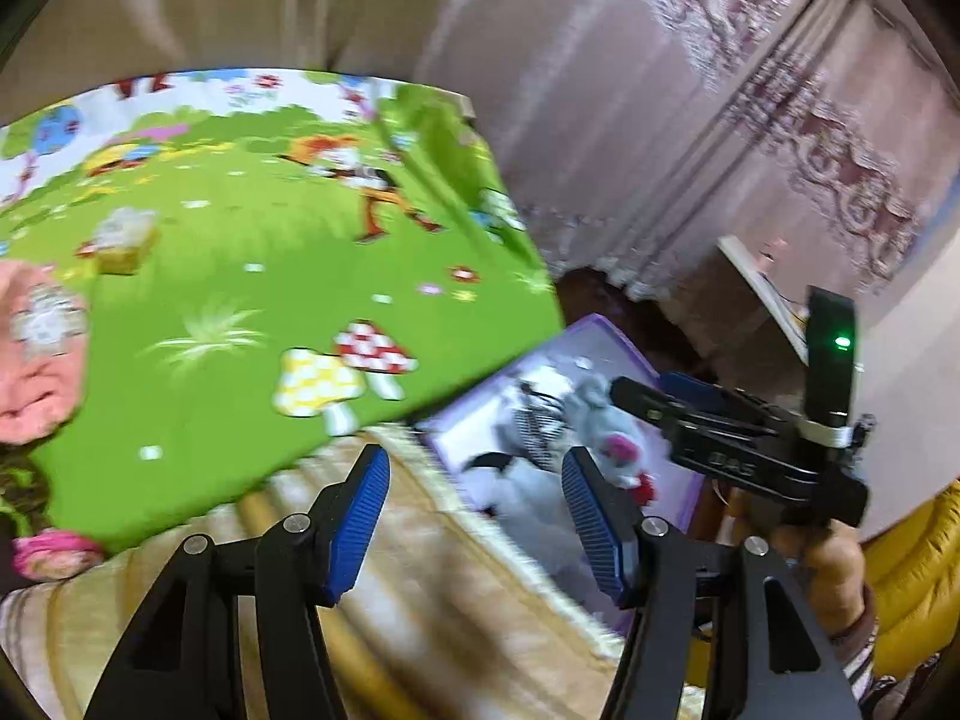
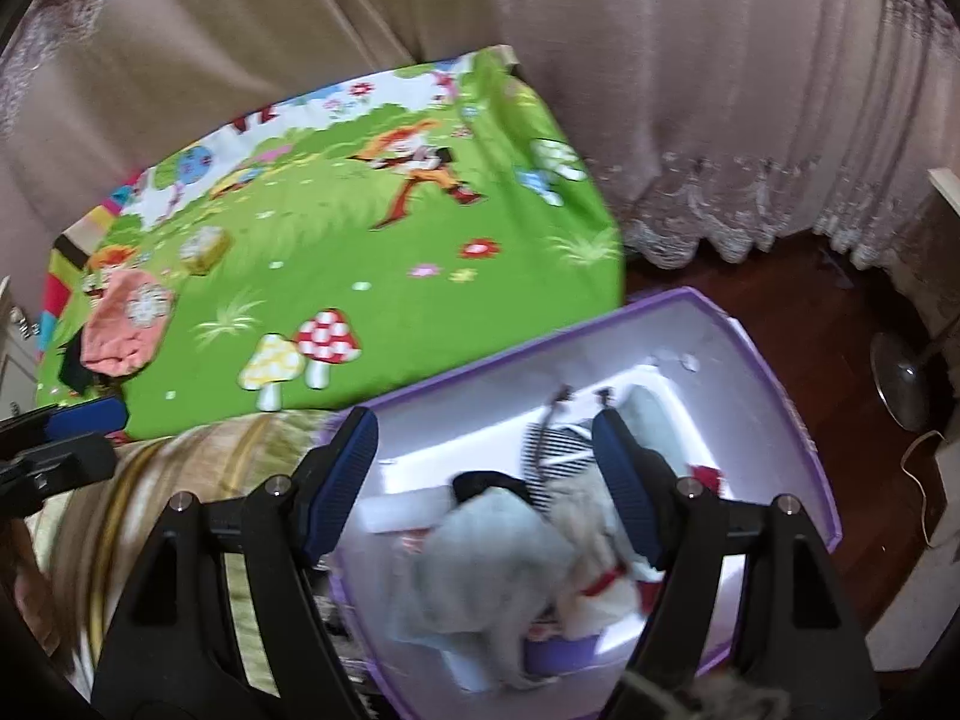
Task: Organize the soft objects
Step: 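Move both open tools back over the bed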
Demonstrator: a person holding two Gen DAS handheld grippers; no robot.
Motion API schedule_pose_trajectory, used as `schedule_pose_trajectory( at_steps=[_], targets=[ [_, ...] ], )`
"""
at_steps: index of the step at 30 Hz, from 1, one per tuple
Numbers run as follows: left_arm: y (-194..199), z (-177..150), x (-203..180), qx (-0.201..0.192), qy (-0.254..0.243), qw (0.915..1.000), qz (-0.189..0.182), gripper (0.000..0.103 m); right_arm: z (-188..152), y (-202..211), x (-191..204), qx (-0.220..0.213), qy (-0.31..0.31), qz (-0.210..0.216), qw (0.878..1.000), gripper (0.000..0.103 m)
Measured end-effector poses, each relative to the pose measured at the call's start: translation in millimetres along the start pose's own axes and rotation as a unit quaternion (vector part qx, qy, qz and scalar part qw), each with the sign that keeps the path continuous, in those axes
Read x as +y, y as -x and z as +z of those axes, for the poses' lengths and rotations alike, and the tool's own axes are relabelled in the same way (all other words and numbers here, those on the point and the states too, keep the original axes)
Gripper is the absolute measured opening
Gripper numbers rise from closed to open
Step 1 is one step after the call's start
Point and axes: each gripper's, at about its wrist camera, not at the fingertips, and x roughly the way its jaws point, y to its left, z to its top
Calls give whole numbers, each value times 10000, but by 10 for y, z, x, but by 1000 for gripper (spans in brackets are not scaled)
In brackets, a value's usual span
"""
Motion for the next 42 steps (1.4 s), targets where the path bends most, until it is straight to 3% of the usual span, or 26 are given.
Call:
schedule_pose_trajectory(
  at_steps=[9,18,26,31,39,42],
  targets=[
    [492,-111,846,-293,487,9943,901,61,113,16,728,-39,547,531,9971,77],
    [879,-381,1904,-38,1536,9713,1818,61,144,-2,1581,16,1394,991,9853,77],
    [893,-495,2435,368,2048,9567,2037,61,86,-63,2294,171,2157,1337,9671,78],
    [706,-500,2531,700,2044,9564,1966,61,-49,-181,2733,357,2764,1497,9486,80],
    [459,-480,2662,1067,1904,9514,2173,60,-240,-459,3220,901,3455,1839,9158,81],
    [460,-465,2658,1004,1801,9524,2247,43,-303,-546,3354,1042,3661,1940,9041,81]
  ],
)
